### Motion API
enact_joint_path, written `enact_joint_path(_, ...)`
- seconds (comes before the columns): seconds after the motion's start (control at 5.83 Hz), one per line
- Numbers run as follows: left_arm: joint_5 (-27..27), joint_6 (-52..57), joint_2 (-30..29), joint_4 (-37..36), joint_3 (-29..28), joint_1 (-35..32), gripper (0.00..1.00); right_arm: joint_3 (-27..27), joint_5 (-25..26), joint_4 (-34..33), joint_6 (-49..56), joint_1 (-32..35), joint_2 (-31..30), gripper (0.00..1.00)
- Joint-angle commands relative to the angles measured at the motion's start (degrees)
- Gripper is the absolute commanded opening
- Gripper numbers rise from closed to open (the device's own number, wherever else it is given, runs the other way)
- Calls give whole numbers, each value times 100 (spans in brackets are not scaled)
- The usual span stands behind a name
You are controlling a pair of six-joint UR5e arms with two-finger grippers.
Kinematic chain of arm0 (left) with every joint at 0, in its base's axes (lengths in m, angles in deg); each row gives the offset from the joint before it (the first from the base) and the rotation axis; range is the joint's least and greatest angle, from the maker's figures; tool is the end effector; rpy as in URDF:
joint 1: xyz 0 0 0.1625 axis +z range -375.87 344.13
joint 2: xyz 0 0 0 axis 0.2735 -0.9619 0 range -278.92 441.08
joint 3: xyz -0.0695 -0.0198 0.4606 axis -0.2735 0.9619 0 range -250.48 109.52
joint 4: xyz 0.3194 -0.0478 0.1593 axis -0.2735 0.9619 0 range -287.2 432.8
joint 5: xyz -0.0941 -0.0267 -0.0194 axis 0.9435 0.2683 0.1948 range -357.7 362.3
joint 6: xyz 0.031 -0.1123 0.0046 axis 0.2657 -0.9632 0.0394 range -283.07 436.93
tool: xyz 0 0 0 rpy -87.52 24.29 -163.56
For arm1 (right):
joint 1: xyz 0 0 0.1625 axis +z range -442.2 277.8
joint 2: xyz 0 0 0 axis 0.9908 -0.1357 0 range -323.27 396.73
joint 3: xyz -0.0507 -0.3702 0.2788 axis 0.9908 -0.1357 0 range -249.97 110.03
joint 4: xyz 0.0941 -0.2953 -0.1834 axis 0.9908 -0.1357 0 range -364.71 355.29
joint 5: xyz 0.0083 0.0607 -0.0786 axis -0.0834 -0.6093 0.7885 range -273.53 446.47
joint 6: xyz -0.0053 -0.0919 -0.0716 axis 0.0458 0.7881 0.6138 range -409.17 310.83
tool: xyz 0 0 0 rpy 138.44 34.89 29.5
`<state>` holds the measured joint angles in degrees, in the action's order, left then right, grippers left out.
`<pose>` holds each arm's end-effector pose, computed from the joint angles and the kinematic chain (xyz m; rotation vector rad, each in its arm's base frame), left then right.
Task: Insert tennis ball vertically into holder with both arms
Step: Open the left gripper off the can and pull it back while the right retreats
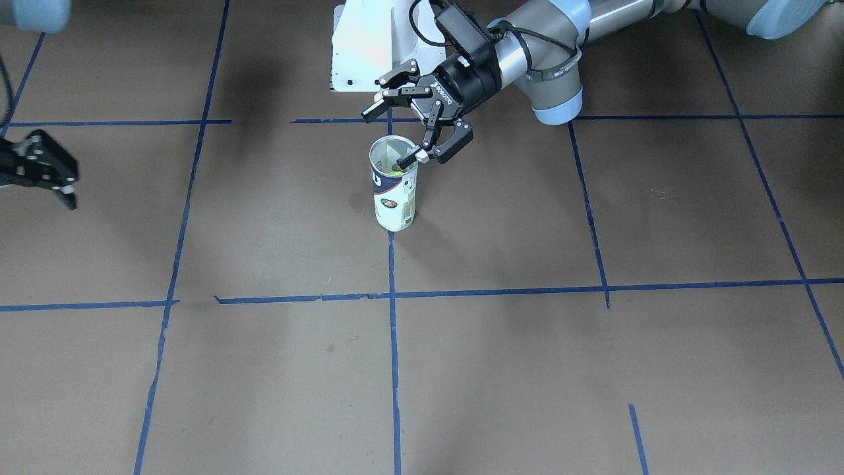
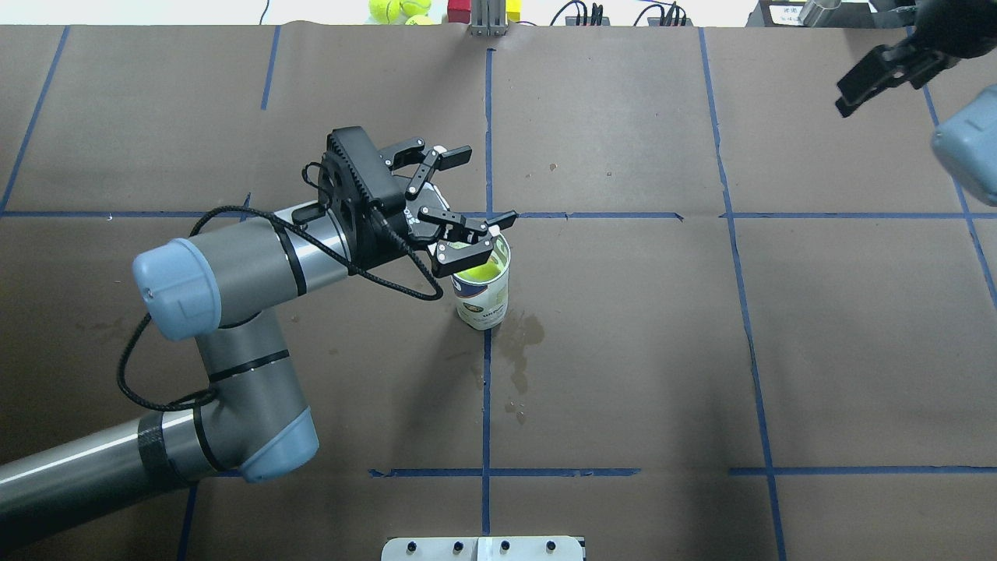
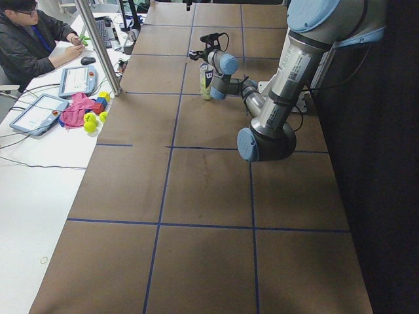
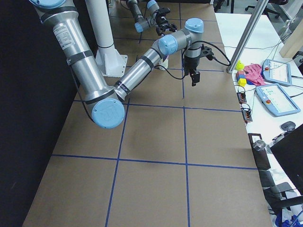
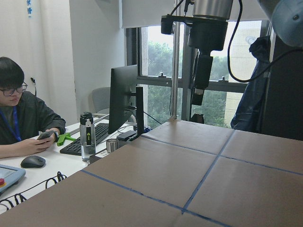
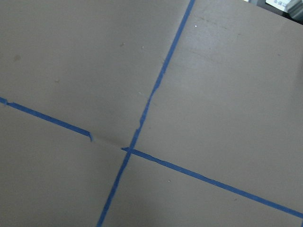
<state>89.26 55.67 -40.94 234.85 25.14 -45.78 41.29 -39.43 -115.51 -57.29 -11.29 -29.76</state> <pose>0.4402 -0.4142 0.2204 1.4909 1.2337 0.4043 -0.1195 -0.5438 0.4002 0.2488 -0.6977 -0.3138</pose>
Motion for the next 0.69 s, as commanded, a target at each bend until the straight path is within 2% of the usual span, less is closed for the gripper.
enact_joint_path(0.0, 801, -1, -6, -1180, 140, -583, 95, -25, -259, 5, 939, 605, -512, 100)
enact_joint_path(0.34, 2125, 16, -6, -2749, 132, -1487, 96, -42, -417, 5, 1616, 1211, -1109, 100)
enact_joint_path(0.51, 2716, 538, -6, -3376, 132, -1892, 96, -51, -418, 5, 2073, 1527, -1443, 100)
